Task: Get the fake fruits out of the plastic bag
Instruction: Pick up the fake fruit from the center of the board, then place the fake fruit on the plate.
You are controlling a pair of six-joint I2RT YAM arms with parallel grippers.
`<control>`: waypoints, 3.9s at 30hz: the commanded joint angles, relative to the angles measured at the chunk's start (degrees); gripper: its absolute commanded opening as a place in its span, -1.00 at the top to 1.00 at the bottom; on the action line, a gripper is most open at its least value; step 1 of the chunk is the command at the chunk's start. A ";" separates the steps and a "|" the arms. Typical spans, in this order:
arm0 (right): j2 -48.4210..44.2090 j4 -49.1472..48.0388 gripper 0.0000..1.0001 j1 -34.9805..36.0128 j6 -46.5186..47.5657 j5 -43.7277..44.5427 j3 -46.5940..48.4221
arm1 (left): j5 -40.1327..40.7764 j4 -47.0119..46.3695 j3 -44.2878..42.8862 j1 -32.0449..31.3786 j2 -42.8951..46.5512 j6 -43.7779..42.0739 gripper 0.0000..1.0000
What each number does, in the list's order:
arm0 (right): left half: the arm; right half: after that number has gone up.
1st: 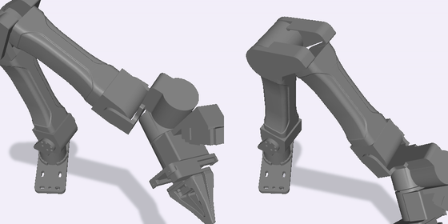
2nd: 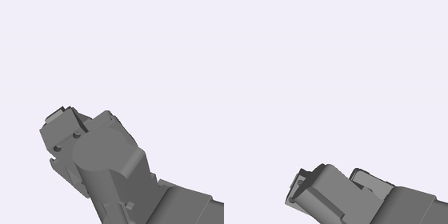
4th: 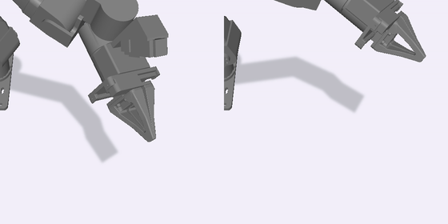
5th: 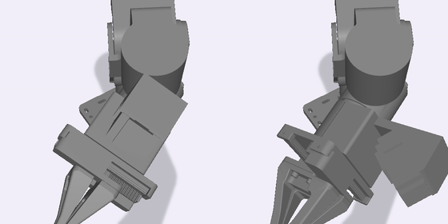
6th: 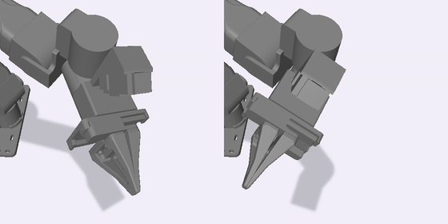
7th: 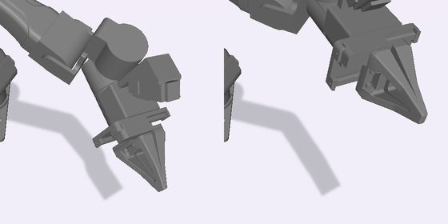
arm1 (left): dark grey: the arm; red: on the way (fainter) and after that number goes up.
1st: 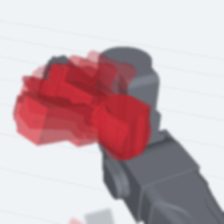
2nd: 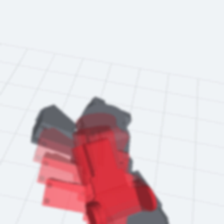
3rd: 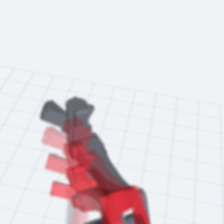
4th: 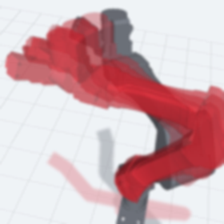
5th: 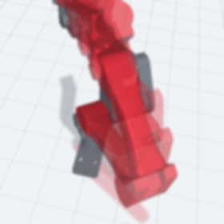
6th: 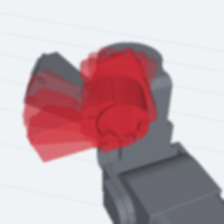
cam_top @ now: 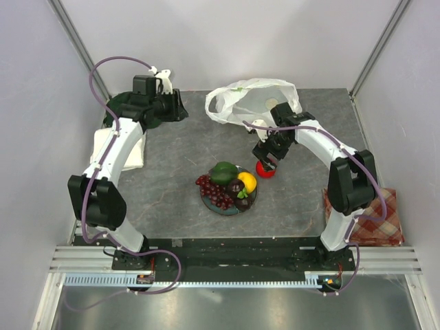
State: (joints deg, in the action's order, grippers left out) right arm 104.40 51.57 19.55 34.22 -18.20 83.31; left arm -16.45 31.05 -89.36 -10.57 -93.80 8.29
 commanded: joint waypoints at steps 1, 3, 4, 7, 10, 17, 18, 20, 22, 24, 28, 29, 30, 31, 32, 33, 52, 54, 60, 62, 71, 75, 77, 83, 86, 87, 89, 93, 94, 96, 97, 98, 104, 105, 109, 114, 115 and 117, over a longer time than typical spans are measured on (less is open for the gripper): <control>-0.61 0.29 -0.96 0.05 2.70 -1.84 -1.13 | 2.03 -0.02 -1.96 0.28 -1.47 -3.99 0.05; 0.71 -0.41 -0.96 0.14 2.44 -2.11 -0.87 | 2.38 0.15 -1.78 0.28 -1.65 -4.51 0.05; 1.67 -0.59 -0.96 0.05 2.35 -2.37 -0.69 | 2.47 0.07 -1.78 0.28 -1.74 -4.69 0.06; 3.52 -2.17 -0.96 0.05 1.91 -2.99 -0.34 | 2.82 0.33 -1.43 0.28 -1.65 -5.13 0.05; 5.19 -4.46 -0.96 0.14 1.21 -1.67 0.01 | 3.44 0.33 -1.43 0.28 -1.91 -5.39 0.06; 6.61 -5.51 -0.82 0.05 0.15 -0.35 1.77 | 3.35 0.33 -1.69 0.28 -2.35 -4.96 0.06; 6.08 -5.86 -0.76 0.05 0.06 -0.44 1.68 | 3.18 0.33 -1.52 0.28 -2.44 -4.95 0.06; 6.25 -6.13 -0.46 0.14 0.06 -0.17 2.82 | 3.35 0.07 -1.43 0.28 -2.79 -4.95 0.06; 7.22 -5.35 -0.26 0.22 0.15 0.00 4.22 | 3.44 -0.02 -1.69 0.28 -3.14 -4.95 0.06; 7.92 -4.55 -0.20 0.22 0.06 -0.61 6.77 | 3.35 -0.11 -2.04 0.28 -3.32 -4.95 0.06; 8.97 -2.88 -0.19 0.22 -1.87 -6.48 13.17 | 3.09 -0.11 -2.48 0.28 -3.58 -4.95 0.06; 9.50 -2.53 -0.21 0.14 -2.22 -7.72 14.33 | 3.09 -0.11 -2.57 0.28 -3.67 -4.95 0.06; 10.03 -1.75 -0.22 0.14 -2.92 -9.65 15.38 | 3.17 -0.11 -2.66 0.28 -3.67 -4.95 0.06; 11.77 -1.13 -0.23 0.14 -3.10 -10.62 17.31 | 3.26 -0.20 -2.75 0.28 -3.67 -4.95 0.06; 12.57 -0.69 -0.24 0.22 -3.19 -11.59 18.02 | 3.26 -0.37 -2.75 0.28 -3.67 -4.95 0.06; 13.45 -0.07 -0.24 0.14 -3.63 -12.90 18.64 | 3.26 -0.29 -2.83 0.28 -3.76 -4.95 0.06; 14.16 5.64 -0.34 4.26 0.23 -21.09 15.22 | 3.18 -0.29 -3.89 0.28 -4.55 -4.87 0.06; 14.51 6.17 -0.35 4.88 0.67 -21.70 14.61 | 3.00 -0.37 -3.80 0.28 -4.73 -4.78 0.06; 15.22 6.88 -0.39 5.67 1.20 -22.50 14.69 | 3.00 -0.46 -3.63 0.28 -4.73 -4.78 0.06; 15.48 6.88 -0.48 5.76 1.03 -22.32 15.04 | 3.00 -0.37 -3.45 0.28 -4.64 -4.69 0.06; 17.86 9.07 -0.70 5.67 1.99 -24.78 15.66 | 2.74 -0.73 -3.54 0.28 -5.08 -4.52 0.06; 17.42 9.51 -0.96 5.67 2.17 -24.78 15.39 | 2.74 -0.64 -3.54 0.28 -5.34 -4.52 0.06; 17.24 9.51 -0.96 5.67 2.17 -24.52 15.31 | 2.47 -0.73 -3.63 0.28 -5.52 -4.43 0.06; 17.50 8.28 -0.96 5.41 1.73 -22.32 15.57 | 2.12 -0.81 -3.98 0.28 -5.96 -4.25 0.06; 17.94 7.84 -0.96 5.06 1.12 -22.23 16.62 | 2.03 -0.73 -3.98 0.28 -6.04 -4.25 0.06; 17.77 7.93 -0.96 4.97 1.12 -21.97 16.97 | 2.12 -0.73 -4.06 0.28 -6.13 -4.25 0.06; 17.33 8.02 -0.96 4.62 1.55 -21.62 17.24 | 2.21 -0.81 -3.98 0.28 -5.96 -4.43 0.06; 14.96 8.72 -0.96 4.35 2.87 -21.53 16.89 | 2.03 -0.73 -3.89 0.28 -6.22 -4.43 0.06; 14.61 8.98 -0.96 4.27 3.05 -21.70 16.63 | 1.86 -0.81 -3.80 0.28 -6.31 -4.34 0.07; 14.08 9.16 -0.96 4.35 3.31 -22.23 16.01 | 1.60 -0.81 -4.24 0.28 -6.66 -4.25 0.07; 13.82 9.33 -0.96 4.27 3.40 -22.67 15.92 | 1.42 -0.81 -4.42 0.28 -6.83 -4.16 0.07; 13.64 9.34 -0.96 4.27 3.40 -23.02 15.66 | 1.24 -0.81 -4.85 0.28 -7.01 -4.08 0.07; 12.94 9.60 -0.96 4.27 2.79 -24.78 16.27 | 0.72 -0.73 -5.56 0.20 -7.63 -3.99 0.07; 12.85 9.69 -0.96 4.27 2.78 -24.78 16.53 | 0.63 -0.81 -5.47 0.20 -7.63 -3.99 0.07; 12.32 10.04 -0.96 4.09 3.22 -24.08 16.36 | 0.36 -0.73 -5.56 0.20 -7.63 -3.81 0.07; 11.79 10.48 -0.96 3.30 3.31 -23.29 17.50 | 0.45 -0.73 -5.47 0.20 -7.54 -3.99 0.07; 11.97 10.39 -0.96 3.21 3.40 -23.29 17.68 | 0.45 -0.81 -5.47 0.20 -7.45 -4.08 0.07; 12.40 10.48 -0.96 3.30 3.31 -23.37 18.29 | 0.45 -0.81 -5.47 0.20 -7.54 -4.08 0.07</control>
State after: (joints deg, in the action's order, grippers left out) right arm 119.09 61.43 23.27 35.86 -40.14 98.70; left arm -14.96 31.20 -92.53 -10.57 -101.36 5.23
